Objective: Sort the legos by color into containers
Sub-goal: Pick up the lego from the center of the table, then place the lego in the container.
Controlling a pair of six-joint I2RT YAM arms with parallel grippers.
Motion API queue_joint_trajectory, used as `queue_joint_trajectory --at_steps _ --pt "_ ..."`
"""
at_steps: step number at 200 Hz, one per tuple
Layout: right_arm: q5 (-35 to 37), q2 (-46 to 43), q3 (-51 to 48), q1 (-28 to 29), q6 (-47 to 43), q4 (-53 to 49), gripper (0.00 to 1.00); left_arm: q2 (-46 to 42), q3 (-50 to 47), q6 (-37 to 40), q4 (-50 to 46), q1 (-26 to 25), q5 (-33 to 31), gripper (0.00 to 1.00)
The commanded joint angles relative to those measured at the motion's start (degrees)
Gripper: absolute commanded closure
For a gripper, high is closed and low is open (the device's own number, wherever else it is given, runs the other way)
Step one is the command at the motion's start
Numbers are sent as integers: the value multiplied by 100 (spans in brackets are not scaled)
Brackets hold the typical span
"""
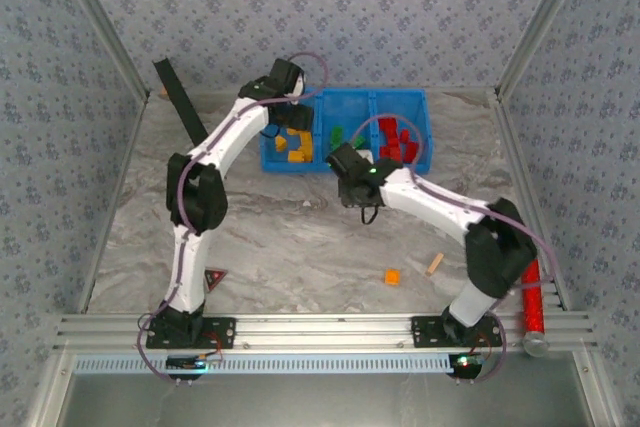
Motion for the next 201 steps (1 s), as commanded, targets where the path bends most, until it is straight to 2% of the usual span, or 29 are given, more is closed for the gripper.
queue_joint_trajectory --at_steps 1,19,54,71,93,153,175,201 --pt "250 -628 -75 -331 -686 -714 81 -651 6 175 -6 17 -28 32" --pt "50 -1009 -97 -865 -1148 -677 80 -985 -207 135 -4 18 -43 31" --pt "-891 -1271 -22 -2029 -1885 -104 79 -1592 -719 6 -107 -21 39 31" --pt "-1077 -1087 201 -2352 -2209 30 79 -1907 -977 -105 -187 -90 51 31" --pt "-1072 -686 629 -2547 -2435 -71 79 -2431 -1786 -357 -221 -298 -12 30" --pt "-1368 898 1556 -3149 -2750 384 79 -3571 -3940 -1545 71 -1626 -511 27" --pt "-1498 1426 1852 -3281 -2852 532 78 -3486 -4470 -2132 454 -2094 -659 27" --pt "-1651 1886 2089 -3385 -2957 614 76 -2976 -4549 -2505 915 -2558 -915 27"
